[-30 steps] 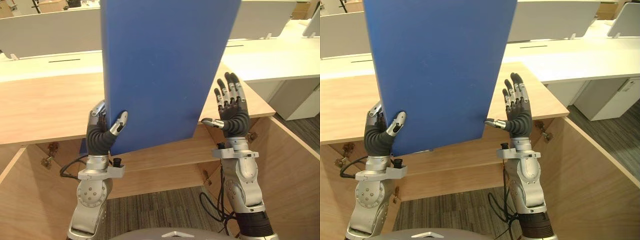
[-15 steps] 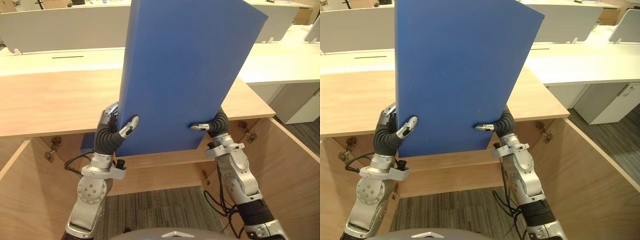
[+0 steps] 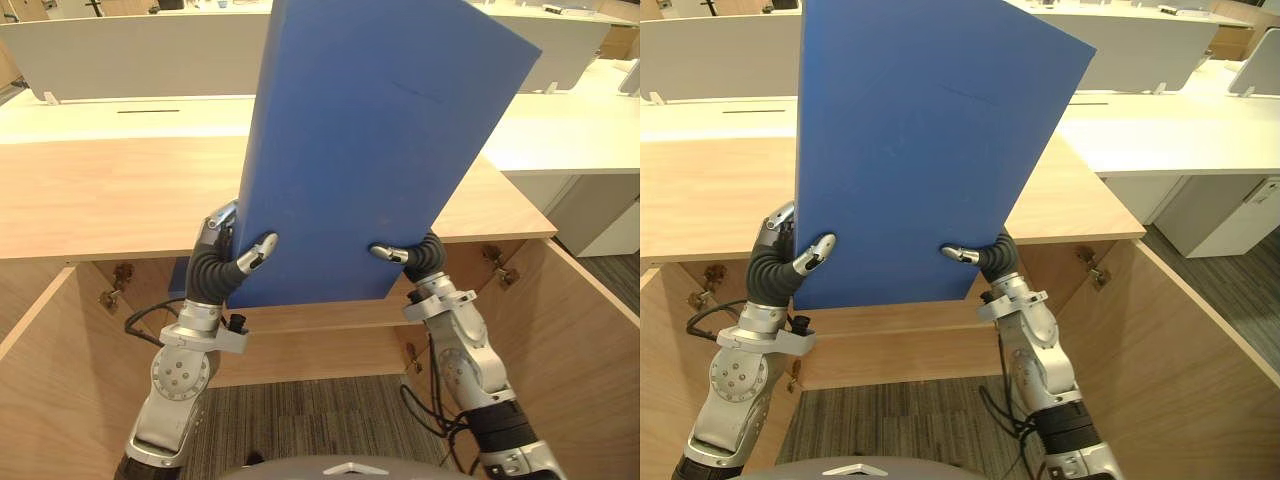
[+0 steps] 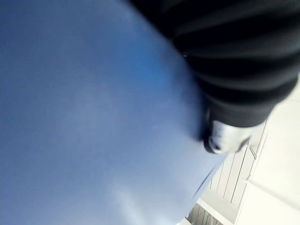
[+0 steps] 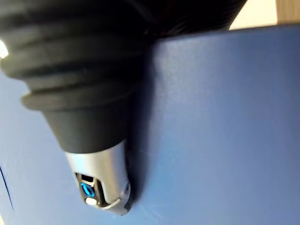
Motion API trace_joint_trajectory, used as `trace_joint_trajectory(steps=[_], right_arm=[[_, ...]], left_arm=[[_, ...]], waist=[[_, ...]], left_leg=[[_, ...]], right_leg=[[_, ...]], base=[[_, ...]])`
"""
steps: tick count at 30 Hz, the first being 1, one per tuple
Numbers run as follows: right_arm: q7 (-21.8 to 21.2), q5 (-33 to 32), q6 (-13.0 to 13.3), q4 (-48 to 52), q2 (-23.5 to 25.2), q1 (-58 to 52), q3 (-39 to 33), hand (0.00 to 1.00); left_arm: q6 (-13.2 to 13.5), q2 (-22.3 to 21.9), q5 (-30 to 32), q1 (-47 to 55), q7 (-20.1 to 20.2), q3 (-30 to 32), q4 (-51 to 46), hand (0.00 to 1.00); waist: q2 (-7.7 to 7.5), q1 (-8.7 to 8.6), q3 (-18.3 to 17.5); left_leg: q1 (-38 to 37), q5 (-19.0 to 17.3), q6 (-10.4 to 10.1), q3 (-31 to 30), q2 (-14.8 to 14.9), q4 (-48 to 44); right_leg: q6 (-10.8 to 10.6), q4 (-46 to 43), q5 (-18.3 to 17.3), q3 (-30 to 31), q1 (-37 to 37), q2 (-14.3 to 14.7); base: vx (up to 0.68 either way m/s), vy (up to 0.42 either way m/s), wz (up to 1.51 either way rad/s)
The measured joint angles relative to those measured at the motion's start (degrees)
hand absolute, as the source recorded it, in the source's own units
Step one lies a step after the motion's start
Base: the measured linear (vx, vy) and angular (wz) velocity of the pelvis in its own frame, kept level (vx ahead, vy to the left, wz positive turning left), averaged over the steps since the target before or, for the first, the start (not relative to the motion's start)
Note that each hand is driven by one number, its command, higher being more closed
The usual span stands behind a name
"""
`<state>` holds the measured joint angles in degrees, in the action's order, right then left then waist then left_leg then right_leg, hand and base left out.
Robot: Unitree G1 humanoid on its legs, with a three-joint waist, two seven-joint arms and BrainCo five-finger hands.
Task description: Walk over to the cabinet, pick up the folder, carry it to the office cabinet, place the folder inside the office cabinet, then close the office cabinet door
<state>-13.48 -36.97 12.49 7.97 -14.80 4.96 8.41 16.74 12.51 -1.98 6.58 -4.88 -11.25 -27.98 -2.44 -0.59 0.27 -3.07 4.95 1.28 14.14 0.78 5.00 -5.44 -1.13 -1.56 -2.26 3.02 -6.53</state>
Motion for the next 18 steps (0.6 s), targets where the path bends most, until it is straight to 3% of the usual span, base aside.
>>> trace_joint_trajectory(steps=[10,18], right_arm=[[5.60,5.72,1.00,2.28,9.86,-3.93,-2.13,1.00],[7.51,7.37,1.26,2.96,10.95,-4.78,-6.40,1.00]], left_arm=[[0.63,-7.24,1.08,5.79,-5.93,10.76,6.02,0.00],[-0.57,-9.91,0.93,9.11,-7.76,20.17,10.97,0.00]], waist=[[-0.31,0.14,-0.30],[-0.19,0.21,-0.32]], left_leg=[[-0.01,-0.17,-0.40,-0.63,-0.04,0.01],[0.07,-0.26,-0.54,-1.63,-0.03,0.01]], right_leg=[[0.18,0.16,0.14,-0.76,0.49,-0.12],[0.16,0.73,0.10,-1.78,1.24,-0.12]], base=[[0.00,0.003,0.02],[0.00,0.001,0.06]])
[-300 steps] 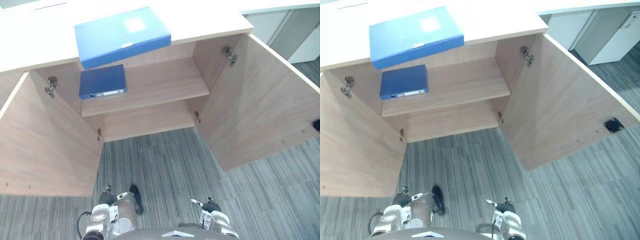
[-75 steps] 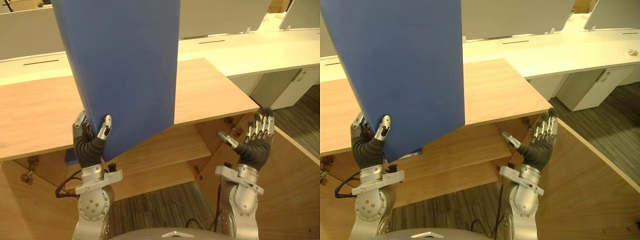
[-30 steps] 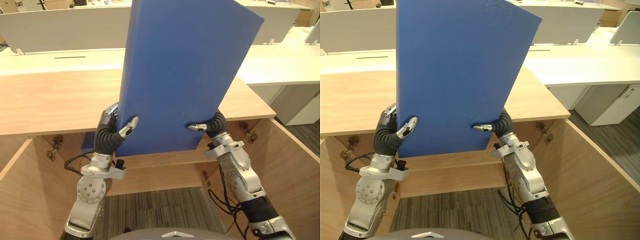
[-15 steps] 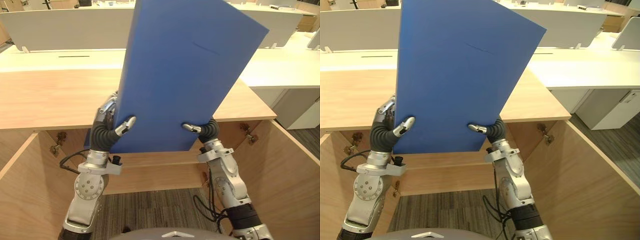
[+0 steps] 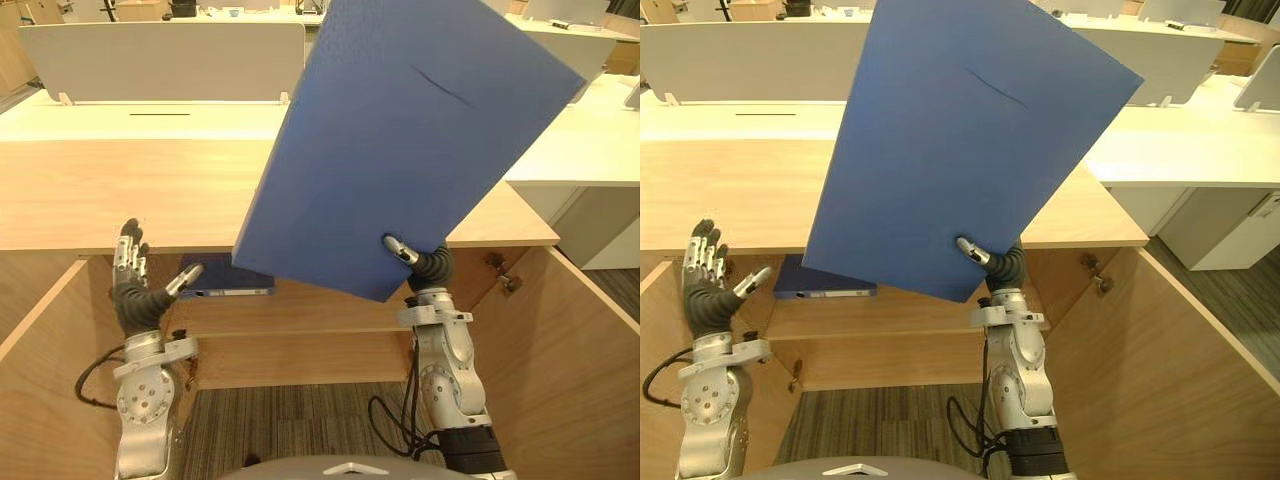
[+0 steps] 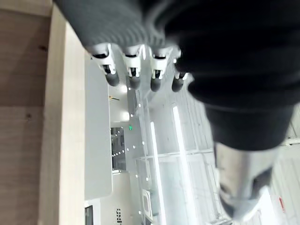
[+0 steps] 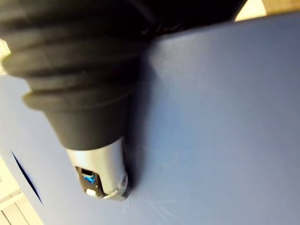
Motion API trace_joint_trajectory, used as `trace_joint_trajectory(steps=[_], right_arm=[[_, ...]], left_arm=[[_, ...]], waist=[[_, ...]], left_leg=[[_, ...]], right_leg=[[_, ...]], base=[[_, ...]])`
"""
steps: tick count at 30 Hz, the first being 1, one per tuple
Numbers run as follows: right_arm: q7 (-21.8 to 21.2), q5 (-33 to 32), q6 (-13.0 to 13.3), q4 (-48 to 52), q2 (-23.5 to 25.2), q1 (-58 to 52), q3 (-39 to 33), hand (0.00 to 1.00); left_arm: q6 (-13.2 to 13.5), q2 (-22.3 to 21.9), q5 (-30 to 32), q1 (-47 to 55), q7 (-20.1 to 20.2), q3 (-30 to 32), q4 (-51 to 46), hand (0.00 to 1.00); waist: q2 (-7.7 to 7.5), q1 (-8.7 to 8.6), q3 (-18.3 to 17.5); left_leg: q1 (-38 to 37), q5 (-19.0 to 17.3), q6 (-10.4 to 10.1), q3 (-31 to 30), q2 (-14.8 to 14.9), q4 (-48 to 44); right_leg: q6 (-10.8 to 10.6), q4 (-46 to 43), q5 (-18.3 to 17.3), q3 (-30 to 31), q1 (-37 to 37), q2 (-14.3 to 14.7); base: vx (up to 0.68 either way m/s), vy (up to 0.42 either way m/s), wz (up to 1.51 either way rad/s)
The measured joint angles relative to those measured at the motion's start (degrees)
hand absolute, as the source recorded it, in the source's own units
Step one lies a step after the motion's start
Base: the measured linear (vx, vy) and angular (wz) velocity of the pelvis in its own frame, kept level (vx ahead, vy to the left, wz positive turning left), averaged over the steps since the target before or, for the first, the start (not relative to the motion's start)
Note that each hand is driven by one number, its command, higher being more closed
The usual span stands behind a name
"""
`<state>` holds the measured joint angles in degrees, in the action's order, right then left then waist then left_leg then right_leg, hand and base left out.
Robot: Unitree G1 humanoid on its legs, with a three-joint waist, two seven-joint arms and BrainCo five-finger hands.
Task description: Walk over to the cabinet, pick up the folder, carry it to the office cabinet, place the folder inside the office cabinet, then close the office cabinet door
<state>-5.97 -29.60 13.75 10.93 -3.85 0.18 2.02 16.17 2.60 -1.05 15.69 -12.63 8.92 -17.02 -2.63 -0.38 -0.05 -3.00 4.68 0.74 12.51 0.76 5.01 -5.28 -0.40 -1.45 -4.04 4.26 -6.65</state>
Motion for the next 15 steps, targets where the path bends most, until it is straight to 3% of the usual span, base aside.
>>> trace_joint_trajectory(steps=[8,15], right_arm=[[1.69,9.53,0.03,4.73,0.03,-1.42,-1.31,1.00],[3.15,14.37,-0.27,4.68,-0.14,-2.30,0.29,1.00]], left_arm=[[-3.24,-2.78,0.09,3.13,-0.82,4.92,7.64,0.00],[-7.09,-3.20,1.49,4.57,0.81,5.84,25.91,0.00]], waist=[[0.12,-0.08,0.07],[0.26,0.49,0.21]], left_leg=[[0.55,-0.11,-0.16,-1.21,-0.04,0.00],[0.85,-0.14,-0.20,-1.55,-0.03,-0.01]], right_leg=[[-0.04,-0.01,-0.53,-1.41,0.07,-0.06],[-0.21,0.01,-0.77,-1.56,-0.07,-0.04]], base=[[0.01,-0.002,0.07],[0.00,0.000,0.02]])
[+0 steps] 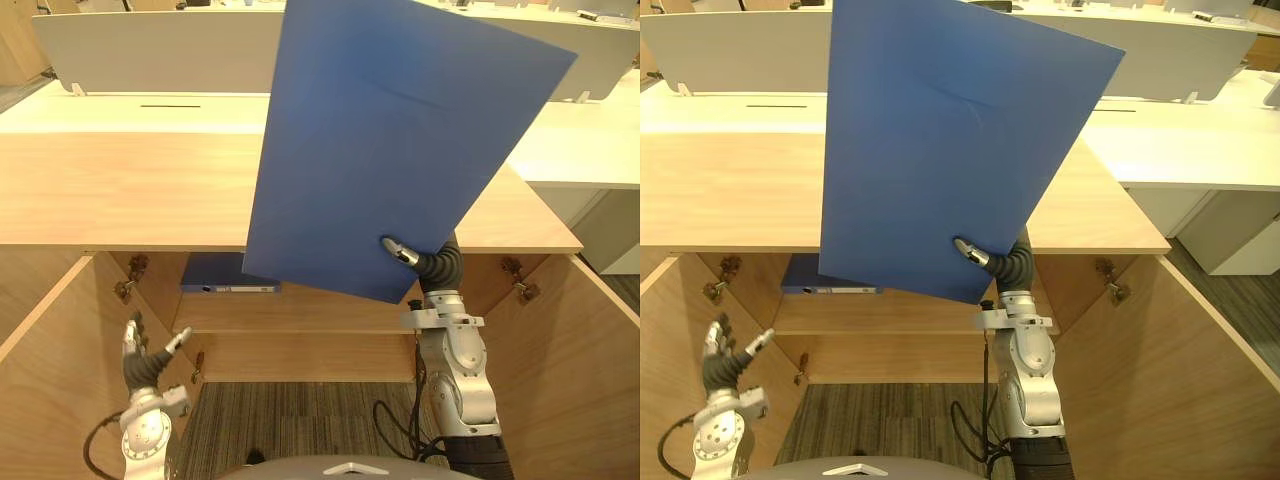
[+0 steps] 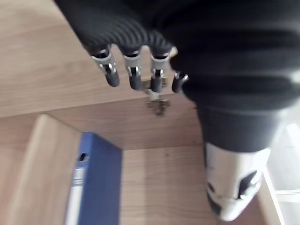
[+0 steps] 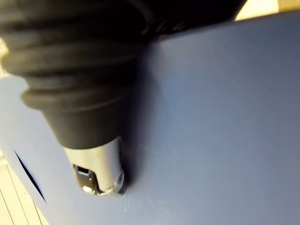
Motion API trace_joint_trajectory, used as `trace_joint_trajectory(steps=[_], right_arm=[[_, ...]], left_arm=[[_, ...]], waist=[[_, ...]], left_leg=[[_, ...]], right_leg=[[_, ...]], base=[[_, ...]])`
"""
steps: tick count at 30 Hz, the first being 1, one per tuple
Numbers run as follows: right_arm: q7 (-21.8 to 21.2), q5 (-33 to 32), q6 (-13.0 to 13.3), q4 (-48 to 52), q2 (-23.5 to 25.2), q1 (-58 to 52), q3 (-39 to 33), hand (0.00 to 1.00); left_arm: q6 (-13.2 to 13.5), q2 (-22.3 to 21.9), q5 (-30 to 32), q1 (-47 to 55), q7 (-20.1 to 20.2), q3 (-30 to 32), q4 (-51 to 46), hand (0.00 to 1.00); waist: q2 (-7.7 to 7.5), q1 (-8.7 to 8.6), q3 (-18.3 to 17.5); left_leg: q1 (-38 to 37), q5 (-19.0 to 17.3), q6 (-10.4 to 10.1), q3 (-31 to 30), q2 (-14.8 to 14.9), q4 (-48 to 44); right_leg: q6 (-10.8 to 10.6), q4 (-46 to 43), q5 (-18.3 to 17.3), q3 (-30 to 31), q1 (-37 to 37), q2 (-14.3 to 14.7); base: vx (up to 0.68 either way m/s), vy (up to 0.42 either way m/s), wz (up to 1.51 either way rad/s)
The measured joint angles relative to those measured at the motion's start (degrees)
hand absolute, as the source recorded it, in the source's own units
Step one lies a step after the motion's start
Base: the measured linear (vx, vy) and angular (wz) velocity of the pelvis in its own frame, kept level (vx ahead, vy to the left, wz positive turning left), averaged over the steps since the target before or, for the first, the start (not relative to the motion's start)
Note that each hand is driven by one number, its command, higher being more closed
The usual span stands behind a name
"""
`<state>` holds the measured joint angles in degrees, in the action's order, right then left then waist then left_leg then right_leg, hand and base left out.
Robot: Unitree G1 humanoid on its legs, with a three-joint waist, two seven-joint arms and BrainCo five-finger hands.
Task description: Walk over to the cabinet, pick up the folder, carry it to the office cabinet, place the folder inside the office cabinet, then close the office cabinet door
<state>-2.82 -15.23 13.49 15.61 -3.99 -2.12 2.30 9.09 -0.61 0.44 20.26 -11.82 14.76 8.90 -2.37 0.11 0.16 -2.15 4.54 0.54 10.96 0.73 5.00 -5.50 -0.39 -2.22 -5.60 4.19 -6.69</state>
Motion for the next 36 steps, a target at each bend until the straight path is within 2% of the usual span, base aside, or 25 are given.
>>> trace_joint_trajectory(steps=[5,9,16,23,25,26,28,29,31,36], right_arm=[[0.31,2.11,-0.21,-0.98,-0.55,-0.55,4.23,1.00],[0.30,2.76,-0.21,-1.56,-3.05,-0.97,8.45,1.00],[0.30,6.82,-0.23,-5.98,-5.42,-0.97,14.03,1.00],[0.20,11.31,-0.24,-12.04,-9.15,1.47,22.41,1.00],[0.07,14.55,-0.29,-13.34,-11.23,5.12,25.17,1.00],[0.08,15.33,-0.29,-13.89,-11.43,6.37,25.57,1.00],[0.23,17.08,-0.68,-16.83,-12.61,11.65,26.01,1.00],[0.28,17.43,-1.01,-17.44,-12.97,12.91,26.11,1.00],[0.57,20.12,-1.11,-18.87,-15.06,16.93,27.08,1.00],[2.17,22.55,-1.50,-19.82,-16.70,19.81,28.42,1.00]], left_arm=[[-1.73,0.03,2.14,-0.52,1.06,0.13,13.60,0.00],[-2.35,0.91,2.87,-0.83,1.05,-1.15,22.11,0.00],[-2.50,4.19,7.76,-3.50,1.90,-6.17,32.60,0.00],[-3.54,7.20,10.98,-6.10,2.24,-8.59,40.25,0.00],[-3.60,7.86,11.16,-8.01,2.25,-9.73,41.44,0.00],[-3.62,8.22,11.16,-8.80,2.24,-10.03,41.51,0.00],[-3.55,9.51,11.11,-13.98,2.18,-11.00,41.51,0.00],[-3.51,9.67,11.11,-15.20,2.16,-11.10,41.49,0.00],[-3.27,10.00,11.03,-18.70,2.00,-11.50,41.26,0.00],[-2.76,10.75,10.88,-21.43,1.42,-12.62,38.73,0.00]], waist=[[-0.11,-0.02,0.17],[-0.28,0.04,0.36],[-0.07,0.07,0.92],[0.02,0.35,3.20],[0.17,0.94,6.41],[-0.53,0.85,7.27],[-0.31,0.72,12.72],[0.01,0.70,13.95],[1.23,0.51,18.17],[1.71,0.83,22.31]], left_leg=[[0.00,-0.01,0.00,0.04,0.04,0.00],[-0.01,-0.11,-0.15,0.07,0.30,0.00],[0.00,-0.25,-0.26,0.15,0.50,0.00],[0.93,-0.60,-0.46,2.01,1.21,-0.02],[3.13,-0.35,-0.50,3.69,1.53,-0.55],[4.41,-0.40,-0.46,3.78,1.57,-1.68],[12.78,-3.40,0.13,3.70,2.37,-11.76],[15.13,-4.27,0.32,3.59,2.82,-14.65],[22.46,-7.46,0.47,2.87,4.17,-23.63],[35.85,-11.57,0.36,1.60,6.72,-36.26]], right_leg=[[0.03,-0.11,-0.17,0.02,-0.08,0.04],[0.07,-0.22,-0.22,0.11,-0.13,0.06],[0.45,-0.13,-0.23,0.22,-0.12,0.34],[0.81,-0.91,-0.26,2.28,-2.44,0.95],[1.11,-5.54,-0.85,4.37,-7.64,1.05],[0.91,-6.95,-0.99,4.72,-9.17,1.06],[0.95,-12.90,-2.15,4.96,-15.65,0.87],[0.88,-14.62,-2.51,4.97,-17.37,0.87],[0.94,-21.96,-5.03,4.96,-23.97,0.89],[1.57,-34.43,-9.06,4.87,-37.29,1.06]], base=[[0.00,0.000,0.00],[0.00,0.000,0.00],[0.00,0.000,0.00],[0.00,0.003,-0.15],[-0.02,0.014,-0.40],[-0.05,0.000,-0.22],[-0.08,-0.026,-0.02],[-0.11,-0.015,0.02],[-0.15,0.009,0.05],[-0.17,-0.008,0.06]])
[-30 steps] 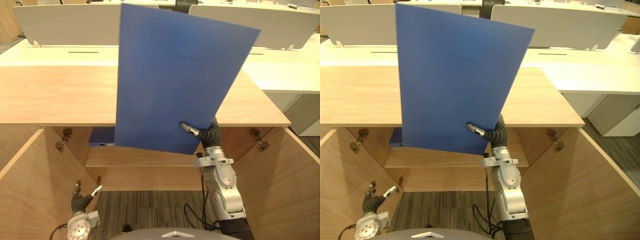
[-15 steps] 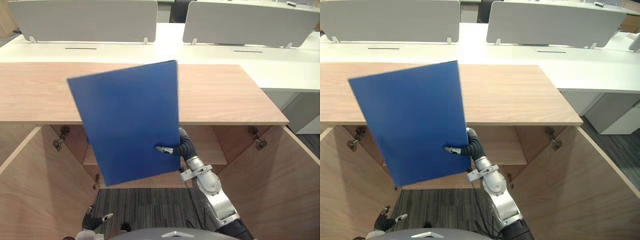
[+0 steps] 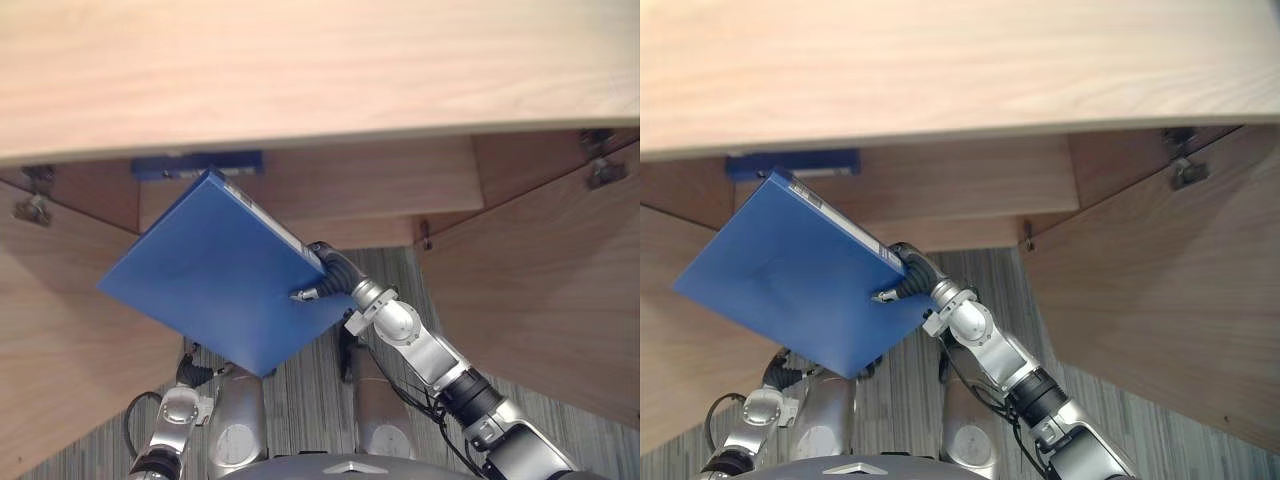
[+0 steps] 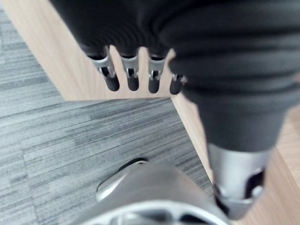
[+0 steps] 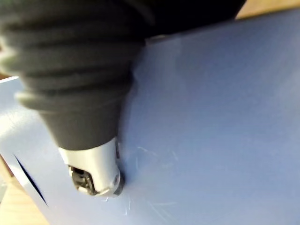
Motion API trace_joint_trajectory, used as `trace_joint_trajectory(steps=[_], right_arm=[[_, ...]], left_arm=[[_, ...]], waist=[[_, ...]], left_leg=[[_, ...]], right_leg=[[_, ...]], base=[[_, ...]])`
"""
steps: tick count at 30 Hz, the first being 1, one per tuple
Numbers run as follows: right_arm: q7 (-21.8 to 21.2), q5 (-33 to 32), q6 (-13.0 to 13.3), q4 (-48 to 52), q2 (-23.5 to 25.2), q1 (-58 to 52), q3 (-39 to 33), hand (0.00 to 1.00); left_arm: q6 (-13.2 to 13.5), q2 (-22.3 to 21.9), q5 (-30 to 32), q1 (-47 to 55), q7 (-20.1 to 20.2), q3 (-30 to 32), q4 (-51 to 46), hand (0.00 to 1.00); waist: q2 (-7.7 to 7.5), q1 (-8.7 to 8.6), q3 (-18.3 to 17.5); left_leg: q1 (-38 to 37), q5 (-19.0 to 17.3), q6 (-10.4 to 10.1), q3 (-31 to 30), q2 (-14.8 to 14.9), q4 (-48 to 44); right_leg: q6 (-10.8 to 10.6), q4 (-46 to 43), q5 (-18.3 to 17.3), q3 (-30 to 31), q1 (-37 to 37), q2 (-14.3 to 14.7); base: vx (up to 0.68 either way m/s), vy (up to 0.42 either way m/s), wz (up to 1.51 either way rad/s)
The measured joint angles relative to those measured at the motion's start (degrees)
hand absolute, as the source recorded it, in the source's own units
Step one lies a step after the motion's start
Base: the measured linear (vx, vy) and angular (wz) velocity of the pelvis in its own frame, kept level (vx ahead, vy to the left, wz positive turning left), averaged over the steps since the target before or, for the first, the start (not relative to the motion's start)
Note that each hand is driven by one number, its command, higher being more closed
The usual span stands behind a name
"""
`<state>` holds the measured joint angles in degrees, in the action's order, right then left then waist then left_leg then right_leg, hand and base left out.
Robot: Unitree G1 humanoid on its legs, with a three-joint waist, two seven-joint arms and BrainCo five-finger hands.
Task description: Walk over to the cabinet, pick up the folder, carry it to the office cabinet, place the folder inside the office cabinet, then close the office cabinet door
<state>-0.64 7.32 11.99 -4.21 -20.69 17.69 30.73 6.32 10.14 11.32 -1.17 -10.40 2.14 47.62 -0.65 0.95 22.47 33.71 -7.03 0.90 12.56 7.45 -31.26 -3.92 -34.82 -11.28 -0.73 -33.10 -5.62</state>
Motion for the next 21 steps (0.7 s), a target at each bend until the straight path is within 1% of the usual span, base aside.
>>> trace_joint_trajectory(steps=[1,2,5,7,8,9,11,12,13,14,16,17,18,19,21], right_arm=[[0.36,0.00,-0.13,-0.08,0.01,0.17,-0.06,1.00],[0.91,0.03,-0.66,0.01,0.03,0.76,-0.27,1.00],[2.30,0.03,-1.28,1.27,0.12,1.62,-1.71,1.00],[2.66,-0.32,-1.79,4.01,0.32,1.27,-4.21,1.00],[2.80,-0.97,-1.76,6.35,0.41,0.87,-6.94,1.00],[3.18,-3.12,-1.77,8.03,0.60,0.75,-9.86,1.00],[3.62,-6.50,-1.74,9.59,1.82,0.77,-14.79,1.00],[4.93,-10.37,-1.55,10.40,3.12,1.39,-19.16,1.00],[5.23,-12.16,-1.48,10.41,3.56,1.73,-20.67,1.00],[6.25,-15.68,-1.44,10.41,4.05,2.00,-22.88,1.00],[7.55,-20.18,-1.05,10.40,4.27,2.41,-25.75,1.00],[7.55,-21.10,-0.96,10.40,4.21,2.54,-26.78,1.00],[7.55,-23.38,-0.68,10.40,4.15,2.86,-27.84,1.00],[7.61,-25.91,-0.22,10.40,4.15,3.20,-28.85,1.00],[8.15,-28.50,0.69,10.40,4.11,4.15,-30.31,1.00]], left_arm=[[0.11,0.04,0.01,-0.08,-0.02,-0.01,-1.01,0.00],[0.15,0.14,0.01,-0.33,-0.17,0.03,-3.28,0.00],[0.15,0.46,0.05,-1.74,-0.45,0.09,-6.56,0.00],[-0.08,0.52,0.07,-0.98,-0.05,0.14,-11.26,0.00],[-0.02,0.52,0.05,0.47,0.13,-0.02,-15.47,0.00],[0.16,0.21,-0.05,1.99,0.68,0.01,-19.42,0.00],[0.63,-0.09,-0.72,3.79,0.81,0.04,-24.29,0.00],[1.31,-0.68,-1.60,5.39,0.85,0.18,-28.66,0.00],[1.54,-0.96,-2.07,5.85,0.95,0.24,-29.89,0.00],[1.82,-1.49,-2.30,6.50,1.36,0.32,-31.71,0.00],[2.12,-2.29,-2.77,7.06,2.34,0.54,-33.70,0.00],[2.33,-2.40,-2.83,7.10,2.50,0.54,-34.13,0.00],[2.55,-2.57,-3.32,7.13,2.98,0.38,-35.09,0.00],[3.00,-3.05,-3.42,7.21,3.32,0.42,-36.31,0.00],[3.41,-3.68,-3.47,7.22,3.44,0.27,-37.88,0.00]], waist=[[0.01,0.13,0.35],[0.20,0.50,0.61],[0.70,0.81,1.28],[0.99,1.22,1.75],[1.48,1.30,2.57],[1.64,1.64,2.85],[1.64,2.36,3.16],[1.66,2.69,4.09],[1.66,2.85,4.31],[1.65,3.33,4.33],[1.69,3.75,4.49],[1.67,3.74,4.70],[1.67,3.77,4.86],[1.68,3.84,4.86],[1.68,3.92,4.86]], left_leg=[[1.53,-0.53,-0.02,-0.04,0.44,-1.76],[5.84,-1.99,-0.04,-0.18,1.51,-5.65],[12.37,-3.10,0.47,-0.64,2.69,-10.19],[15.79,-3.55,0.66,-1.04,3.24,-12.47],[17.38,-3.54,0.62,-1.54,3.16,-13.79],[19.20,-3.69,0.72,-1.90,3.09,-15.04],[21.15,-3.76,0.76,-2.02,3.03,-15.80],[22.28,-3.71,0.83,-1.83,3.05,-15.84],[22.63,-3.70,0.84,-1.77,3.07,-15.84],[23.48,-3.64,0.79,-1.72,3.09,-15.89],[24.31,-3.55,0.62,-1.75,3.12,-16.34],[24.37,-3.59,0.68,-1.77,3.17,-16.62],[24.71,-3.69,0.93,-1.92,3.27,-17.07],[25.46,-3.84,0.86,-2.15,3.43,-17.55],[26.67,-3.87,0.86,-2.39,3.43,-17.80]], right_leg=[[0.14,-1.66,-0.50,0.00,-1.48,0.03],[0.67,-5.20,-2.00,-0.05,-5.62,0.22],[0.50,-9.47,-2.92,-0.21,-12.00,0.39],[0.75,-11.46,-3.18,-0.68,-15.17,0.23],[0.73,-13.03,-3.60,-1.33,-16.41,-0.30],[0.52,-14.58,-3.87,-1.65,-17.99,-0.68],[0.80,-15.96,-4.72,-1.71,-20.08,-1.08],[0.82,-16.54,-4.98,-1.90,-21.20,-1.51],[0.83,-16.68,-5.04,-1.99,-21.57,-1.62],[0.84,-16.93,-5.15,-2.10,-22.45,-1.76],[0.86,-17.53,-5.13,-2.32,-23.16,-1.97],[0.87,-17.79,-5.24,-2.38,-23.16,-2.04],[0.88,-18.08,-5.47,-2.54,-23.34,-2.06],[0.99,-18.32,-5.72,-2.79,-23.81,-2.05],[1.00,-18.60,-5.87,-2.97,-24.84,-2.08]], base=[[-0.16,-0.025,-0.09],[-0.17,-0.017,-0.10],[-0.17,-0.008,-0.08],[-0.10,0.002,0.02],[-0.05,-0.004,0.18],[-0.04,-0.012,0.22],[-0.04,-0.045,0.18],[-0.02,-0.066,0.19],[0.00,-0.069,0.18],[0.01,-0.042,0.07],[0.05,-0.046,0.06],[0.08,-0.054,0.05],[0.07,-0.047,0.02],[0.08,-0.055,0.03],[0.05,-0.036,0.03]])
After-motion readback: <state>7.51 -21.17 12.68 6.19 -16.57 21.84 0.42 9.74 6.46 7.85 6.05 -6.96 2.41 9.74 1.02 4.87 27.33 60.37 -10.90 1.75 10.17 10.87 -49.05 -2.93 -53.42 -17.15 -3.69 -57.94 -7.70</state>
